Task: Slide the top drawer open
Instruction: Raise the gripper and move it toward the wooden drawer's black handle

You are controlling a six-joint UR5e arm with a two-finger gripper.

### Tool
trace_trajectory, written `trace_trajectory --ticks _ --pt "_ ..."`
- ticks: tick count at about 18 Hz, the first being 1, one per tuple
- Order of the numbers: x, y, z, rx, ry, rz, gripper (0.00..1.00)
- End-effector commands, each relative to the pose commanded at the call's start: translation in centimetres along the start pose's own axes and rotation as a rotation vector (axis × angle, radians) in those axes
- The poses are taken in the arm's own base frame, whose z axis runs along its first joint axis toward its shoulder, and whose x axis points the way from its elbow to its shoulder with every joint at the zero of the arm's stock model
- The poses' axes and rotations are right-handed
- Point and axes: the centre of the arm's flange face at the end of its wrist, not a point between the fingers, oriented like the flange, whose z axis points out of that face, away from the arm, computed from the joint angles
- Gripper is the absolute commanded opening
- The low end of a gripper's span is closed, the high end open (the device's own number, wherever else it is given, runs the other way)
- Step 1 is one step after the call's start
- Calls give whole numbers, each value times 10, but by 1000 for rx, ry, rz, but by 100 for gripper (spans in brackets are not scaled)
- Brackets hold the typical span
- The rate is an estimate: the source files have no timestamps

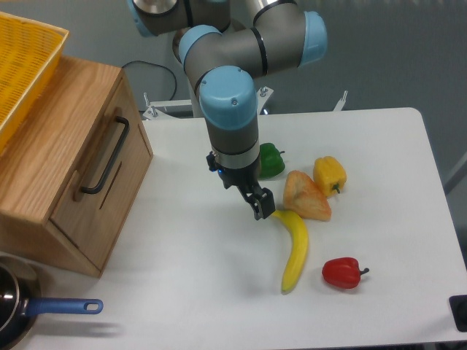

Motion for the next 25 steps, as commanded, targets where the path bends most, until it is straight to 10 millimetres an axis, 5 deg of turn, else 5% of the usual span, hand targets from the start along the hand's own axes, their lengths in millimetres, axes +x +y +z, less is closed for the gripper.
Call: trace_trajectory --ticks 14,25 --pt "5 6 13 4 38 -175 100" --pt "29 -17 6 101 113 -333 100"
